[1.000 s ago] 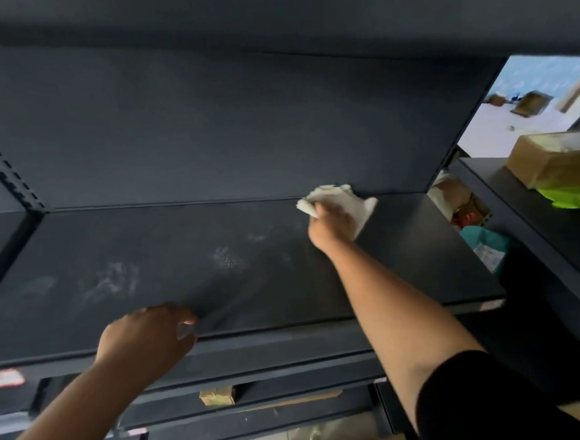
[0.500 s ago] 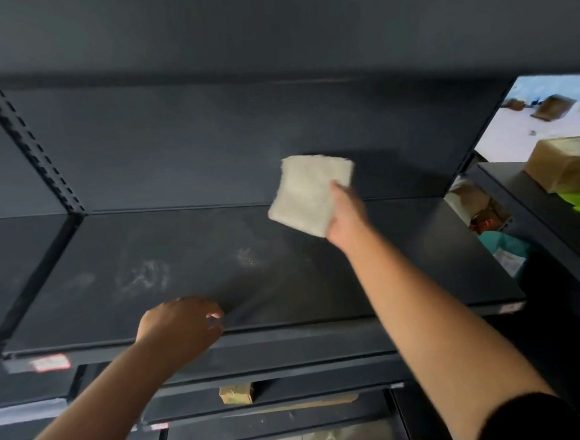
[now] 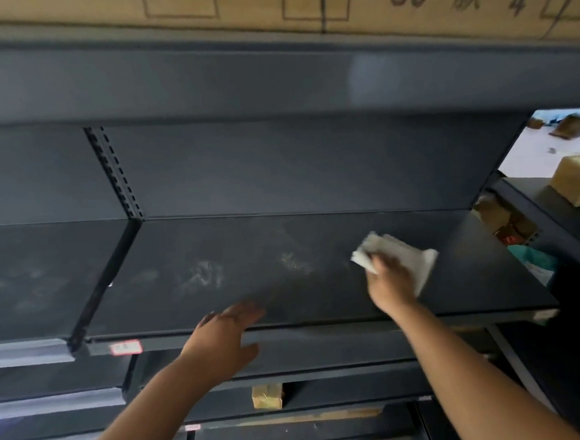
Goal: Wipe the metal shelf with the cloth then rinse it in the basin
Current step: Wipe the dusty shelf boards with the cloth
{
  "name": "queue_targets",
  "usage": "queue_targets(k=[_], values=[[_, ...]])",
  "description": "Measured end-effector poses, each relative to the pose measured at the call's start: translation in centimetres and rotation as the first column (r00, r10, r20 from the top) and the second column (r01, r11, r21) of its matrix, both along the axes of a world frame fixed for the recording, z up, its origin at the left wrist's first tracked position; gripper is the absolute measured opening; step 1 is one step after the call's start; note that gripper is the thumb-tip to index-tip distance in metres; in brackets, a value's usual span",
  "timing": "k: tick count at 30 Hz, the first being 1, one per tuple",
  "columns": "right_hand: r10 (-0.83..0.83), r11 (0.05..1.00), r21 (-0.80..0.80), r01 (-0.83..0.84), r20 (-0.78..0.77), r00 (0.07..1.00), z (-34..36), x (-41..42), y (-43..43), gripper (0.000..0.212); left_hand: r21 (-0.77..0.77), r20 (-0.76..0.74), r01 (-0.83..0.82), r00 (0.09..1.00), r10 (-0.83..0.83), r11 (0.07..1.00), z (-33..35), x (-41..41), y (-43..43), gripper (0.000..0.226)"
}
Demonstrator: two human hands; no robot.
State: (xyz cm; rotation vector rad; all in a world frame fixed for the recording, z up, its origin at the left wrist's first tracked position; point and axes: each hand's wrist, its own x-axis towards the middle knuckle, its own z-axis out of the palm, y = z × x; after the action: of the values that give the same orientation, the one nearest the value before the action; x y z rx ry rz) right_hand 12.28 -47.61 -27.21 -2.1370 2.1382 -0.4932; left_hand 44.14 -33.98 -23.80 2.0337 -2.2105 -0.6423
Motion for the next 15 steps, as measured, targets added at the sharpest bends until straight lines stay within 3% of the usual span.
queue_targets(k=[4,6,7,8,10,12,13,15], values=[[0.175,0.984,0.012,-0.177,0.085,0.981,0.5,14.2,1.6,0.033,-0.118,0.082,-0.154,0.983,0.164,0.981,-0.3,5.0,2.0,0.058],[0.208,0.976,0.007,-0.217,0.258,0.944,0.8,20.5,3.0,0.032,-0.148,0.129,-0.217,0.963,0.236,0.965,-0.1,7.6,2.8,0.054],[0.195,0.974,0.023,-0.226,0.425,0.884,1.2,23.2,3.7,0.032,-0.154,0.143,-0.242,0.954,0.264,0.958,0.0,8.9,3.2,0.051],[0.134,0.968,0.083,-0.238,0.631,0.764,1.9,25.5,4.4,0.033,-0.151,0.146,-0.269,0.945,0.291,0.951,0.2,10.0,3.5,0.049],[-0.107,0.939,0.222,-0.261,0.913,0.394,3.6,28.5,5.0,0.033,-0.131,0.14,-0.319,0.931,0.336,0.939,0.6,11.8,3.8,0.044],[-0.261,0.946,0.269,-0.18,0.963,0.068,5.1,29.0,4.6,0.03,-0.107,0.153,-0.344,0.921,0.357,0.933,1.1,13.0,4.0,0.04],[-0.27,0.957,0.262,-0.127,0.962,-0.051,5.7,28.1,4.3,0.026,-0.1,0.164,-0.347,0.919,0.36,0.932,1.2,13.4,4.0,0.038],[-0.205,0.979,0.198,-0.055,0.959,-0.196,7.0,24.8,3.5,0.014,-0.096,0.174,-0.346,0.918,0.358,0.933,1.5,14.1,3.9,0.035]])
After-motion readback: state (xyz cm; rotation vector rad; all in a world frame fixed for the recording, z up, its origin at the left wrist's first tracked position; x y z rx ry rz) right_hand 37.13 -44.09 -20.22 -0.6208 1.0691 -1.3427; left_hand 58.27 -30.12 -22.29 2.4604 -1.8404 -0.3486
